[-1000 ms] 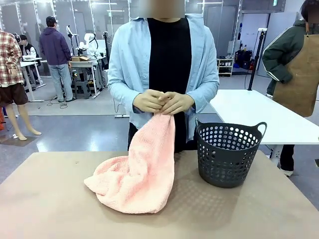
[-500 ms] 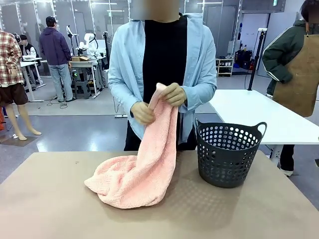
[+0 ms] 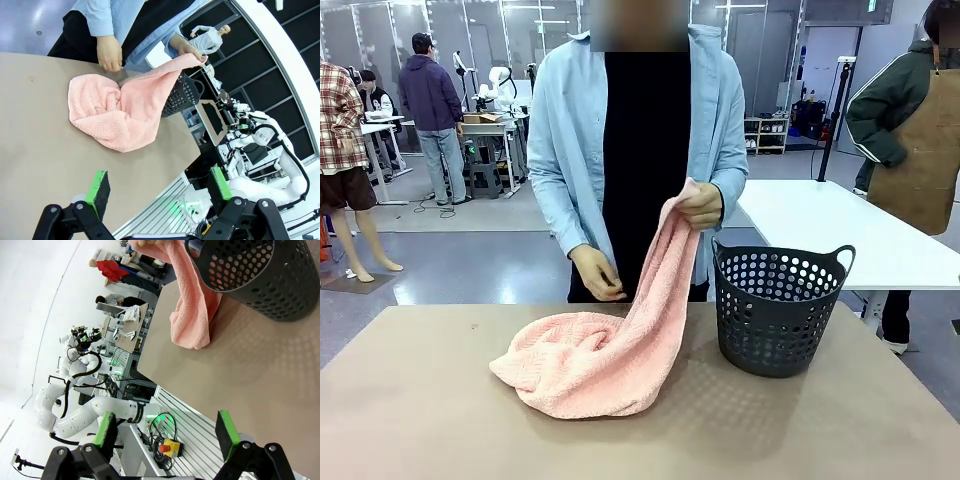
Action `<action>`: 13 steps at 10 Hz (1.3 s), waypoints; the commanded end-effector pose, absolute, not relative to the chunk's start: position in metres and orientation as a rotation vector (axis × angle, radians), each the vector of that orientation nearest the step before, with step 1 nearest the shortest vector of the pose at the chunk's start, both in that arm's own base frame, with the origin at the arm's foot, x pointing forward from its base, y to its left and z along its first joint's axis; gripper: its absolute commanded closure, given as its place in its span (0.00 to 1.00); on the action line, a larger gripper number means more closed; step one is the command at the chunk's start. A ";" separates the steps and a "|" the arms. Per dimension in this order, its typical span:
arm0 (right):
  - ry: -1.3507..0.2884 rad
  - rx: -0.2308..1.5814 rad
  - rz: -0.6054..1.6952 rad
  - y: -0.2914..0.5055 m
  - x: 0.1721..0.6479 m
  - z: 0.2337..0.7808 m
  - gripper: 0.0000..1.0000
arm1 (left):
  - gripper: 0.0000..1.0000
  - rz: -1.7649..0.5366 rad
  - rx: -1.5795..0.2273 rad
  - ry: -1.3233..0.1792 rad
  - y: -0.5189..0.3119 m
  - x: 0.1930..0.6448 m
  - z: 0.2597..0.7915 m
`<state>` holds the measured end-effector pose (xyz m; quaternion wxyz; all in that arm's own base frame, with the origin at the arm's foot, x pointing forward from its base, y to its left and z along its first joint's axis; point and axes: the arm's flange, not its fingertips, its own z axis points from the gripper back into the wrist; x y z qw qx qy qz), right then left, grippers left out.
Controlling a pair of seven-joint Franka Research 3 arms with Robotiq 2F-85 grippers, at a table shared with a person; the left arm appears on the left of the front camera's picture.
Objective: Fold the towel.
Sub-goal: Grab the top end of the 100 cm Hotel Towel extended by the human.
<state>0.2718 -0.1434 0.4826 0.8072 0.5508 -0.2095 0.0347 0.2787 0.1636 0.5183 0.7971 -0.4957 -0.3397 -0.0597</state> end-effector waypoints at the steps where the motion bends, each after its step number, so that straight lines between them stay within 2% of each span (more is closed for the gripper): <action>1: -0.463 1.189 0.090 -0.144 0.273 0.483 0.00 | 0.00 -0.149 -1.078 -0.749 0.165 0.282 0.521; 13: -0.463 1.189 0.090 -0.144 0.273 0.483 0.00 | 0.00 -0.149 -1.078 -0.749 0.165 0.282 0.521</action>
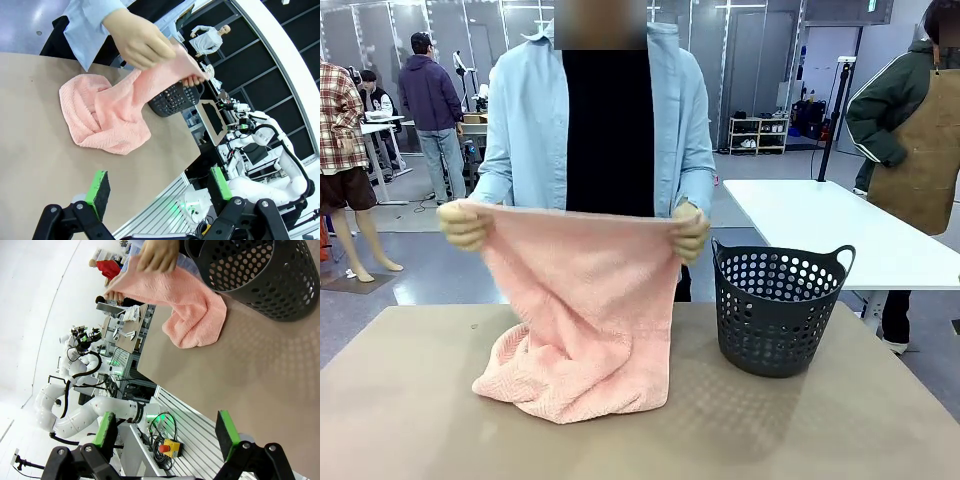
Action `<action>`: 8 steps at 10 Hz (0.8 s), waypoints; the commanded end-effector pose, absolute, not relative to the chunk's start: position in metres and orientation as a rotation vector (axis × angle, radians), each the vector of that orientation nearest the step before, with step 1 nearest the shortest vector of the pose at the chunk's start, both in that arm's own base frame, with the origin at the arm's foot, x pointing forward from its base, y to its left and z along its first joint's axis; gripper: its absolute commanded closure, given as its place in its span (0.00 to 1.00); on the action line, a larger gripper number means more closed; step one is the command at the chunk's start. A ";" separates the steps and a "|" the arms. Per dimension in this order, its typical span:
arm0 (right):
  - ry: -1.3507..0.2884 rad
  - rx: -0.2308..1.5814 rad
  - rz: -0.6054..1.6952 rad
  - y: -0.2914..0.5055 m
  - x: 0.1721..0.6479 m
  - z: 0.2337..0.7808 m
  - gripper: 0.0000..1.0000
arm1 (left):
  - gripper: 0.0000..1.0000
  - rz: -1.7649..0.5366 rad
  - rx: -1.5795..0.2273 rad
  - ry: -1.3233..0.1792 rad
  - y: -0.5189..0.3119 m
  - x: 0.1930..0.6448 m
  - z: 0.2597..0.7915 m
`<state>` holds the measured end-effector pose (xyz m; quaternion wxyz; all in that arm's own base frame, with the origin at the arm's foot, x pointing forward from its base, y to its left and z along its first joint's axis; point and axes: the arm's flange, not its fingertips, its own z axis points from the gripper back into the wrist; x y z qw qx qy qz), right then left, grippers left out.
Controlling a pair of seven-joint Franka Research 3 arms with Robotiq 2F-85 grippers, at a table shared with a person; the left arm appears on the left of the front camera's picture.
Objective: Fold the towel.
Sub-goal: Grab the top end of the 100 cm Hotel Towel extended by the human.
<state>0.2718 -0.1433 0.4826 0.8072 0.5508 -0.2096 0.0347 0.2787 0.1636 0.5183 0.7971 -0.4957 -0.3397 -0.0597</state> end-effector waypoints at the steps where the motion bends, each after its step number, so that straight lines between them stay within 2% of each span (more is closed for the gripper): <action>1: -0.463 1.189 0.090 -0.144 0.273 0.483 0.00 | 0.00 -0.149 -1.078 -0.749 0.165 0.282 0.521; 8: -0.463 1.189 0.090 -0.144 0.273 0.483 0.00 | 0.00 -0.149 -1.078 -0.749 0.165 0.282 0.521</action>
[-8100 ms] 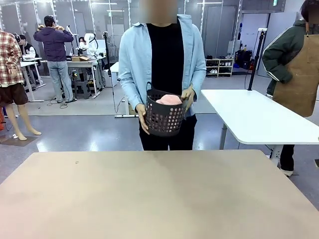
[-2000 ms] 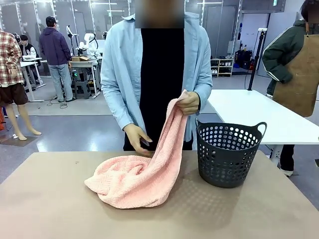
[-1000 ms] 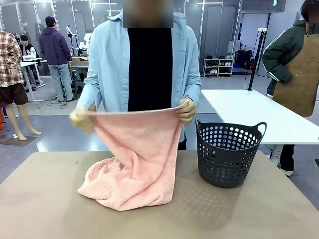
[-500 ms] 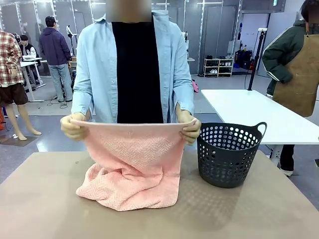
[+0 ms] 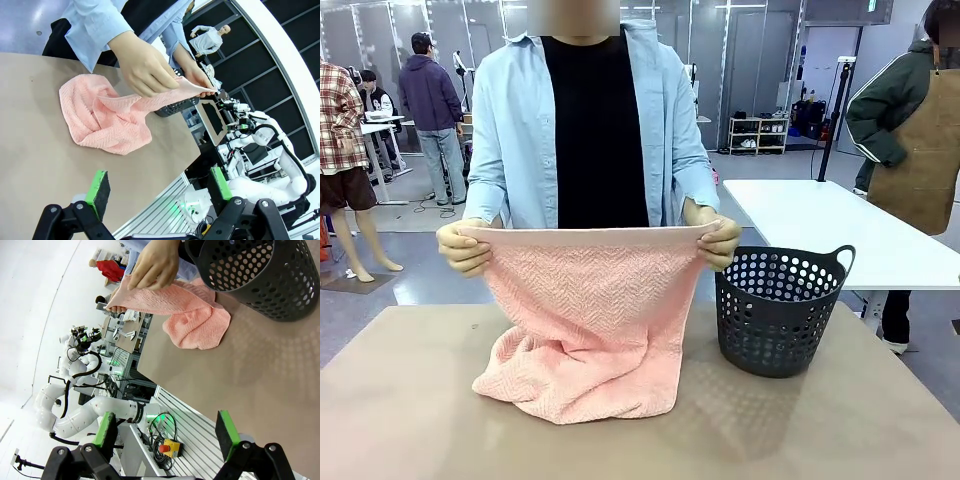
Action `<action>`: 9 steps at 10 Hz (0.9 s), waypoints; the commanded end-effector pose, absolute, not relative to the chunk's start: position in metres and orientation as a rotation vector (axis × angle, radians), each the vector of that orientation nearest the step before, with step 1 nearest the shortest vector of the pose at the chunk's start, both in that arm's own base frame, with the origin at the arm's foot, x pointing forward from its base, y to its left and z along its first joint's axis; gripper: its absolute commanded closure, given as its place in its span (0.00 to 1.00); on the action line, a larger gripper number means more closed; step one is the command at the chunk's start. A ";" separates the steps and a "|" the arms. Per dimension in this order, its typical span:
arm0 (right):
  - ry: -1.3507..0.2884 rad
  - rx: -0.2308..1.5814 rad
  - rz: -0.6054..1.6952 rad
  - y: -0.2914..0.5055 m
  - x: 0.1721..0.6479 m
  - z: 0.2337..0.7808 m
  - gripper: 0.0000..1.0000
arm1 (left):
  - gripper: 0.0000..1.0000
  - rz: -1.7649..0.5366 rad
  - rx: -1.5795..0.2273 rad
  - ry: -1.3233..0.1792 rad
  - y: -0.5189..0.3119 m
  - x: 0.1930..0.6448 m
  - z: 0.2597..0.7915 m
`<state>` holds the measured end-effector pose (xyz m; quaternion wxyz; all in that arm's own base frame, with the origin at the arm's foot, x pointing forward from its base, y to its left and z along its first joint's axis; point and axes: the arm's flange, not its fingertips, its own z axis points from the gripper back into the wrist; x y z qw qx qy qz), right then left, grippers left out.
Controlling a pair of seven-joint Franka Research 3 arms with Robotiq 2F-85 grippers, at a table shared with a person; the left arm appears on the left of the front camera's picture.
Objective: Fold the towel.
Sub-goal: Grab the top end of the 100 cm Hotel Towel extended by the human.
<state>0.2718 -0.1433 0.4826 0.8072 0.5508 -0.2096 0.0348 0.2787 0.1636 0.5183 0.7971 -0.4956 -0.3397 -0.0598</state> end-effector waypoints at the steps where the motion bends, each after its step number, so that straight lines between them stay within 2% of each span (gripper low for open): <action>1: -0.463 1.189 0.090 -0.144 0.273 0.483 0.00 | 0.00 -0.149 -1.078 -0.749 0.165 0.282 0.521; 5: -0.449 1.178 0.074 -0.143 0.272 0.483 0.00 | 0.00 -0.128 -1.064 -0.730 0.164 0.279 0.518; 9: -0.579 0.722 0.385 -0.102 0.268 0.577 0.00 | 0.00 -0.484 -0.629 -0.758 0.120 0.274 0.609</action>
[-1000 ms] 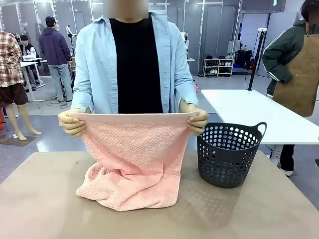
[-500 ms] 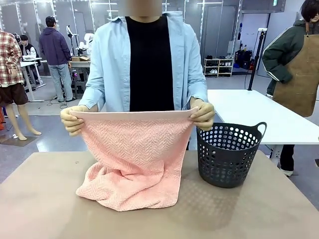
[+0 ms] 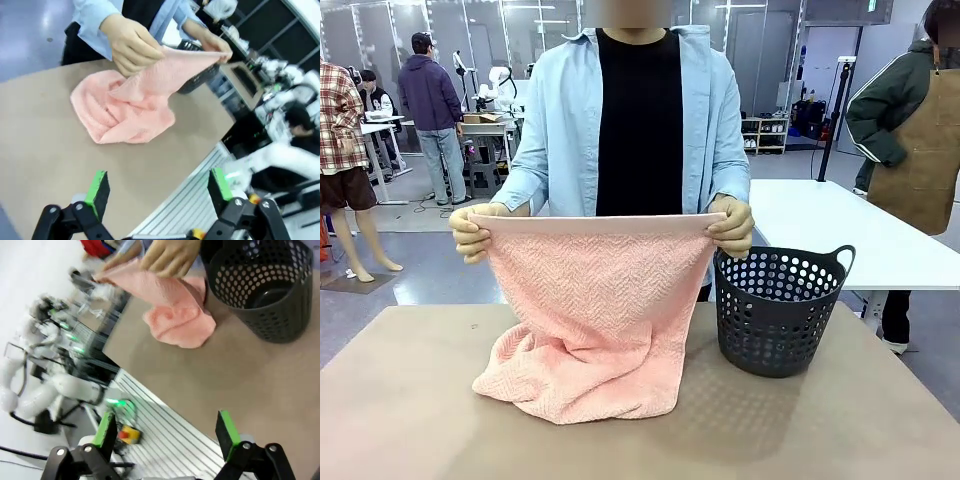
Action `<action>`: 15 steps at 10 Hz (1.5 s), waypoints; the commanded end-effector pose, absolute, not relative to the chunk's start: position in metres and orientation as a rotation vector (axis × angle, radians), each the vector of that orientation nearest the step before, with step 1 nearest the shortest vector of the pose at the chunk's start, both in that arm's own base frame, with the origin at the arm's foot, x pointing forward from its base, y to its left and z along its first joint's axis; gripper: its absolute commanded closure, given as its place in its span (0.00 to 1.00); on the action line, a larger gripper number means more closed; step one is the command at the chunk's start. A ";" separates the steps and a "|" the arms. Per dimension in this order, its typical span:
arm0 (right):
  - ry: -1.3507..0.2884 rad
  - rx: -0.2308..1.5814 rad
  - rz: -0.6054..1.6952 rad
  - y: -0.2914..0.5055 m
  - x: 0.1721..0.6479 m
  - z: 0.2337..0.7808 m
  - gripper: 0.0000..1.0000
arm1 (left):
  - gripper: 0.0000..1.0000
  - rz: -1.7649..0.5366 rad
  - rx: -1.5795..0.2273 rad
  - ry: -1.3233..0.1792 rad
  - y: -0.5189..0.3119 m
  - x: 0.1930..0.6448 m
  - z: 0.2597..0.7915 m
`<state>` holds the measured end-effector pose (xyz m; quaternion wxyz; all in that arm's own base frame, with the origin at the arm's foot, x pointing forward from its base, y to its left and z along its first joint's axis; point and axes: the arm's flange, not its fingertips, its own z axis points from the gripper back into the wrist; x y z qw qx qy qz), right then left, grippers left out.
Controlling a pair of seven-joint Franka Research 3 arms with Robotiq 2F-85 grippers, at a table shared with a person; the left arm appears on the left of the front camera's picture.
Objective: Fold the towel.
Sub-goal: Grab the top end of the 100 cm Hotel Towel extended by the human.
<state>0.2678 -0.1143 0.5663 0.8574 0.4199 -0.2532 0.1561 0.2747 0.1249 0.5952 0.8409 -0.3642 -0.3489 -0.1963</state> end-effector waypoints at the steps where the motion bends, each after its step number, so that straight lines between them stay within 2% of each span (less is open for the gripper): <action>1: -0.606 0.583 0.475 -0.082 0.268 0.604 0.00 | 0.00 -0.596 -0.498 -0.753 0.101 0.274 0.634; 3: -0.656 0.326 0.626 -0.042 0.269 0.639 0.00 | 0.00 -0.789 -0.243 -0.765 0.058 0.273 0.670; 6: -0.657 0.130 0.848 0.026 0.275 0.673 0.00 | 0.00 -1.079 -0.013 -0.694 -0.011 0.278 0.697; 8: -0.656 0.047 0.952 0.056 0.282 0.677 0.00 | 0.00 -1.179 0.015 -0.663 -0.038 0.286 0.696; 10: -0.649 0.064 0.976 0.069 0.287 0.680 0.00 | 0.00 -1.198 -0.009 -0.657 -0.050 0.292 0.693; 11: -0.628 0.083 0.963 0.069 0.289 0.678 0.00 | 0.00 -1.159 -0.055 -0.702 -0.049 0.295 0.695; 12: -0.654 0.054 1.010 0.072 0.281 0.674 0.00 | 0.00 -1.222 0.002 -0.643 -0.056 0.288 0.690; 15: -0.654 0.054 1.010 0.072 0.281 0.674 0.00 | 0.00 -1.222 0.002 -0.643 -0.056 0.288 0.690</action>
